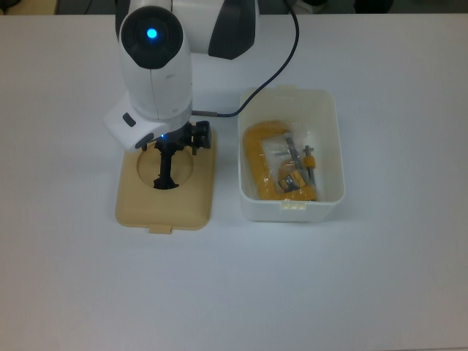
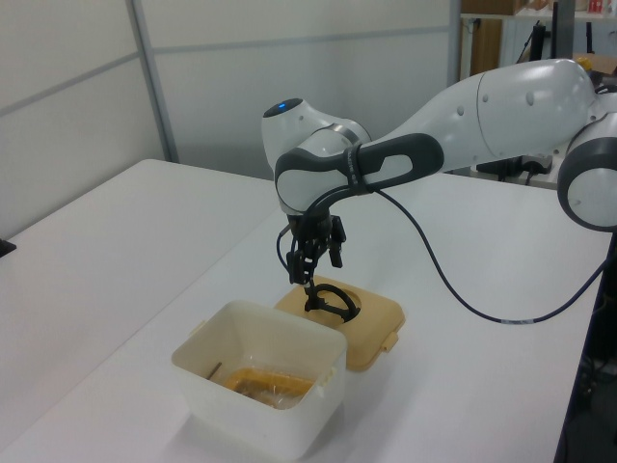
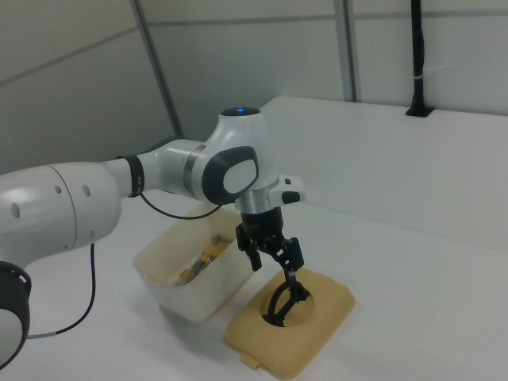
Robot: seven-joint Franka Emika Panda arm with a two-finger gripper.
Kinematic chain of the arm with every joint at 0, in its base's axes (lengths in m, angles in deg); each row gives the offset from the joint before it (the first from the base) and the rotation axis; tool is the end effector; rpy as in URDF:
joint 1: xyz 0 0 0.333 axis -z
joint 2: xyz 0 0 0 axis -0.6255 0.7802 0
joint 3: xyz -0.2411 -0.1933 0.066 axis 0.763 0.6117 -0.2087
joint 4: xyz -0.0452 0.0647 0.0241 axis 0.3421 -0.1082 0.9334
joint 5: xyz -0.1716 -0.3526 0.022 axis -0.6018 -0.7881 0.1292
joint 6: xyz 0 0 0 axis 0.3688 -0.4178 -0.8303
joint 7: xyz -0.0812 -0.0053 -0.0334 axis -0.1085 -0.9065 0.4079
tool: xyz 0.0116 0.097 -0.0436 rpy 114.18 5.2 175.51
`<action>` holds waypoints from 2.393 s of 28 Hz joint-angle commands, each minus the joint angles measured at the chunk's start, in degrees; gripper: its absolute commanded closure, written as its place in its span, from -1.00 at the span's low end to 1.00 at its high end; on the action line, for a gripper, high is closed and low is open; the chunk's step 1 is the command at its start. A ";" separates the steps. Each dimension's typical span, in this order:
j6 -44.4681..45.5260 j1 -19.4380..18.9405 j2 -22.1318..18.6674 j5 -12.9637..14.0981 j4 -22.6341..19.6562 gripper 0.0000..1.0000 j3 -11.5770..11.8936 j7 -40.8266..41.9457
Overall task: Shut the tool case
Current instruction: 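Close the gripper on the black handle of the beige lid, then lift the beige lid and carry it over the white box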
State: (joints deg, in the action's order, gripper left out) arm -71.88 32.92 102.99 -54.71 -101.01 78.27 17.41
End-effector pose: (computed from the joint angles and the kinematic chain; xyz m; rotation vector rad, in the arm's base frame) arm 0.6720 0.0085 0.4054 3.0636 -0.0083 -0.1572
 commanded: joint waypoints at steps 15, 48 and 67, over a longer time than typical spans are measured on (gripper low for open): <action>-2.05 0.26 1.25 -2.64 -1.78 -0.07 0.52 -1.26; 2.69 2.20 -3.67 -1.76 1.11 1.00 0.79 -0.38; 8.14 2.37 -9.04 1.05 5.41 1.00 0.17 -0.64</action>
State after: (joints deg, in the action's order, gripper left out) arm -67.07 35.78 95.57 -55.25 -97.82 78.65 17.28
